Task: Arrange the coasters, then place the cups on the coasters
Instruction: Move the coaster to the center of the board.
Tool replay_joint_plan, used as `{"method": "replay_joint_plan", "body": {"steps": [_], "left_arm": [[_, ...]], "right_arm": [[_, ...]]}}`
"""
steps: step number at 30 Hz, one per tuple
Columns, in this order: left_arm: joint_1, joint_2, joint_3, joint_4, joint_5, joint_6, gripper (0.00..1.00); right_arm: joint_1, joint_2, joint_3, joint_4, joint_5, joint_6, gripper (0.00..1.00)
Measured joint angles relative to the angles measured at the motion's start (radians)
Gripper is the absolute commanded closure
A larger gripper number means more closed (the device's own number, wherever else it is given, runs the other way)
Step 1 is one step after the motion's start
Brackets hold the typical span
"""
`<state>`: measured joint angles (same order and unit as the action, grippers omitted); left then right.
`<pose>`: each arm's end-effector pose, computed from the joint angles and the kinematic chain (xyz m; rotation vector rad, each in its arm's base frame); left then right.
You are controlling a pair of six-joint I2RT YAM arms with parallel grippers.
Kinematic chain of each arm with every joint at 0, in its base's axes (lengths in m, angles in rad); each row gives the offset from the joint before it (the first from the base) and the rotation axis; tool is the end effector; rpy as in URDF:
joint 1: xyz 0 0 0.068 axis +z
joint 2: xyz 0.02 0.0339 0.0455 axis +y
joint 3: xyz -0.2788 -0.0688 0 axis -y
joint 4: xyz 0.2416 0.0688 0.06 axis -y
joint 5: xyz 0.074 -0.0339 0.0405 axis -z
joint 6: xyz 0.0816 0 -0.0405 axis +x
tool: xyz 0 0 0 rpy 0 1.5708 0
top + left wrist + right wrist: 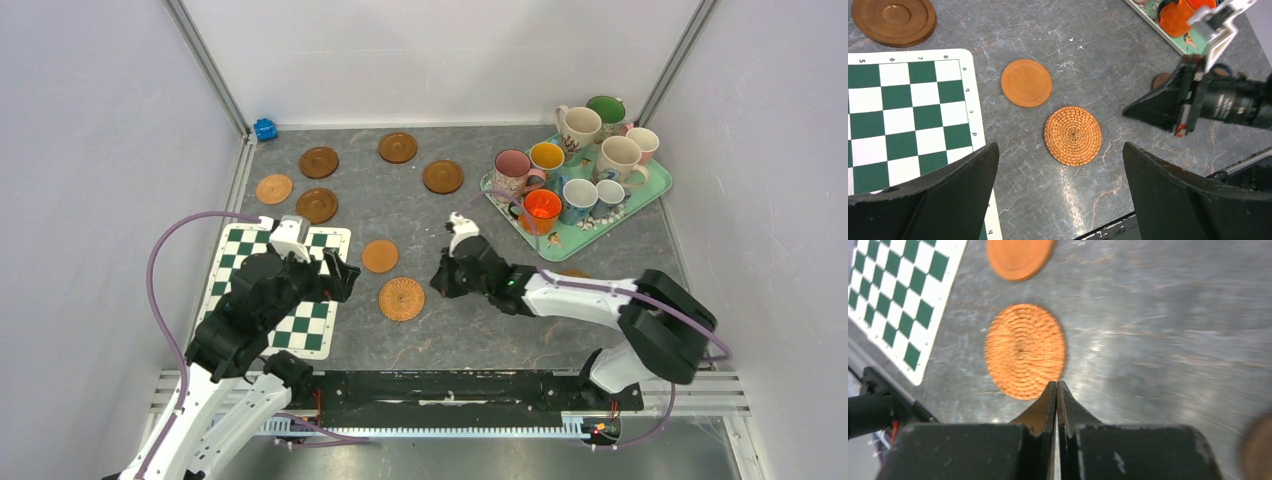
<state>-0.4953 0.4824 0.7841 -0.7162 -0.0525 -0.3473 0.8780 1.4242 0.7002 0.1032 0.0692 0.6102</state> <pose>0.1148 -0.0572 0.3093 0.1147 2.0151 -0.4902 0.2128 0.2476 0.1838 -0.2658 2.2792 0.7407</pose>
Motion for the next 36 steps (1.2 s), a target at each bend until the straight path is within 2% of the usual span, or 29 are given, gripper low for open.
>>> {"method": "replay_joint_plan", "body": {"steps": [8,17,25,36], "left_arm": [[0.000,-0.004,0.000,0.000,-0.001,0.000,0.00],[0.000,-0.013,-0.001,0.000,-0.003,0.000,0.00],[0.000,-0.014,-0.005,0.000,-0.009,0.000,0.00],[0.000,-0.008,-0.005,0.000,-0.017,0.000,0.00]], "right_arm": [[0.143,0.253,0.168,0.097,-0.046,0.064,1.00],[0.161,0.367,0.205,0.126,-0.063,0.082,1.00],[0.159,0.362,0.183,0.061,0.024,0.062,1.00],[0.058,0.188,0.019,0.003,0.141,0.000,1.00]]}}
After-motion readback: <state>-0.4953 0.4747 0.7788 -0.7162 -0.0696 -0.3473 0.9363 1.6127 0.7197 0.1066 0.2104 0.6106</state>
